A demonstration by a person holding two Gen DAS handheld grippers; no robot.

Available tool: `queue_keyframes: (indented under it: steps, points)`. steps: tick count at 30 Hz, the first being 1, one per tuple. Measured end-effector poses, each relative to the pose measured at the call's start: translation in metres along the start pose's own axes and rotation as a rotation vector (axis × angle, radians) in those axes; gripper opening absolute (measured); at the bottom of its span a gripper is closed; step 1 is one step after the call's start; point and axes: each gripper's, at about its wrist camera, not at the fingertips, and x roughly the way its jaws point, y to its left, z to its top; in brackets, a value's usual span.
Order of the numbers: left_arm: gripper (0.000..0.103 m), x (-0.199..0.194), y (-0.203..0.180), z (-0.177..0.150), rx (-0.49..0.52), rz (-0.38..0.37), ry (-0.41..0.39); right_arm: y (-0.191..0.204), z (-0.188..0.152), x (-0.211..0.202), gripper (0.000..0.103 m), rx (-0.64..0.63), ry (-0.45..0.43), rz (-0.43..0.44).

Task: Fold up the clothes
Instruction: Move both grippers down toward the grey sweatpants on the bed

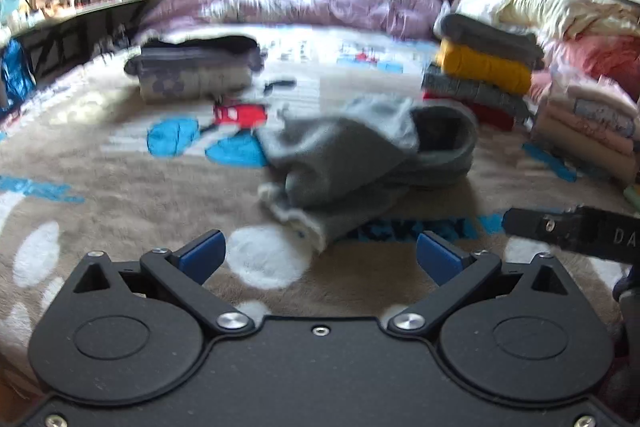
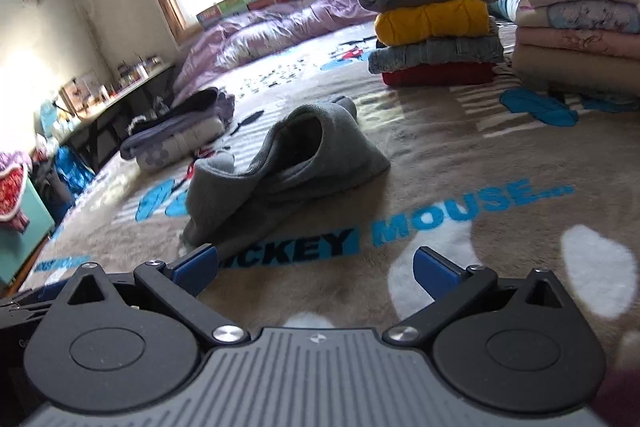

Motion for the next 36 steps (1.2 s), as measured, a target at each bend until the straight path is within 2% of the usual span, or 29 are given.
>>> queue_keyframes:
  steps: [2, 11, 17, 21, 26, 28, 34, 36]
  points:
    - [0.103, 0.009, 0.004, 0.000, -0.012, -0.005, 0.031, -0.008, 0.001, 0.011, 0.103, 0.023, -0.006, 0.031]
    - [0.103, 0.036, 0.014, 0.006, -0.075, -0.012, 0.033, -0.035, 0.014, 0.038, 0.103, 0.131, -0.058, 0.166]
    - [0.102, 0.045, 0.011, 0.023, -0.113, -0.078, 0.005, -0.052, 0.034, 0.068, 0.103, 0.117, -0.044, 0.156]
    - [0.102, 0.047, -0.005, 0.043, -0.057, -0.099, -0.043, -0.067, 0.038, 0.083, 0.103, 0.197, -0.054, 0.190]
    - [0.099, 0.055, -0.033, 0.068, 0.052, -0.134, -0.093, -0.097, 0.039, 0.095, 0.103, 0.402, -0.056, 0.285]
    - [0.097, 0.062, -0.043, 0.073, 0.082, -0.148, -0.088, -0.108, 0.038, 0.096, 0.103, 0.469, -0.064, 0.309]
    - [0.086, 0.084, -0.077, 0.077, 0.191, -0.205, -0.056, -0.137, 0.041, 0.100, 0.103, 0.631, -0.108, 0.401]
    - [0.075, 0.089, -0.090, 0.073, 0.252, -0.226, -0.046, -0.146, 0.044, 0.097, 0.103, 0.655, -0.124, 0.405]
